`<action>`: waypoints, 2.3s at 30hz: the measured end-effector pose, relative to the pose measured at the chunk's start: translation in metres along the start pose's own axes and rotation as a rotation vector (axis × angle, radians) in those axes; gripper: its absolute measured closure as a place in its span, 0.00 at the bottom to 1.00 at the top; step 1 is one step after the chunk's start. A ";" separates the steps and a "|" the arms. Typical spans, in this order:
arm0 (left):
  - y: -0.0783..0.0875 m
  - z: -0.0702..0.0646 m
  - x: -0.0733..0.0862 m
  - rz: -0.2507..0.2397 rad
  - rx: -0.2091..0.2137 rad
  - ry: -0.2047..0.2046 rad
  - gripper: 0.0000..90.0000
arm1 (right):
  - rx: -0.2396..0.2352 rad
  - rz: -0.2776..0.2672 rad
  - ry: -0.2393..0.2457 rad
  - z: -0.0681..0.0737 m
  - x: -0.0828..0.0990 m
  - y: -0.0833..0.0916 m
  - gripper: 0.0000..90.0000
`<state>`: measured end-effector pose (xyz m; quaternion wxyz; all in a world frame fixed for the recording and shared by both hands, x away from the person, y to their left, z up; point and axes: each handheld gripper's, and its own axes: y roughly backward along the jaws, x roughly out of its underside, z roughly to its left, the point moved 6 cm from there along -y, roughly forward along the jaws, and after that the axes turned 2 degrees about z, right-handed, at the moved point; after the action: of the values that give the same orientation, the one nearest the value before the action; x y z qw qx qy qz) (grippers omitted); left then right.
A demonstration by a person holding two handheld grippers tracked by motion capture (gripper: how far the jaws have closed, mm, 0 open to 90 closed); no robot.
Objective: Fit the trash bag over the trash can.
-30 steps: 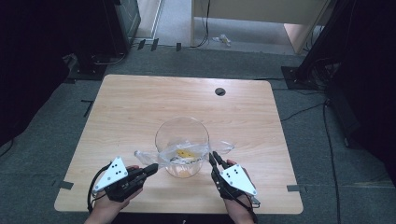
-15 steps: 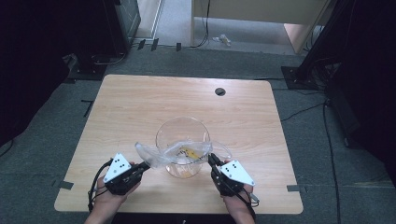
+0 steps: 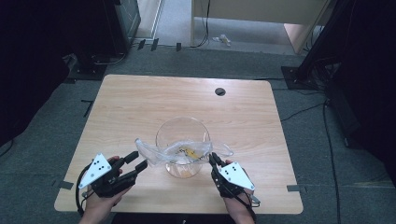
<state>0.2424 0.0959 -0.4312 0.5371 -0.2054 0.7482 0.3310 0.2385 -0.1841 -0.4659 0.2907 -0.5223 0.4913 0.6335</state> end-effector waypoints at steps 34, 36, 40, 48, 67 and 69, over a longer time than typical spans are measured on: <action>-0.034 -0.001 0.023 0.091 -0.013 -0.264 1.00 | -0.044 0.033 0.037 0.015 0.005 -0.007 0.95; -0.035 -0.001 0.023 0.089 -0.026 -0.284 1.00 | -0.055 0.054 0.025 0.015 0.009 -0.010 0.96; -0.037 0.003 0.025 0.097 -0.066 -0.349 1.00 | -0.080 0.077 0.005 0.013 0.013 -0.013 0.98; -0.031 0.004 0.023 0.020 -0.131 -0.372 1.00 | -0.114 0.118 0.039 0.020 0.018 -0.015 1.00; -0.042 0.028 0.032 0.079 -0.178 -0.302 1.00 | -0.113 0.186 0.031 0.014 0.028 -0.023 1.00; -0.042 0.030 0.031 0.075 -0.192 -0.290 1.00 | -0.116 0.183 0.027 0.014 0.027 -0.022 0.99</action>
<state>0.2799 0.0901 -0.4778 0.6046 -0.1777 0.6349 0.4469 0.2450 -0.1679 -0.4992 0.1944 -0.4997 0.5033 0.6776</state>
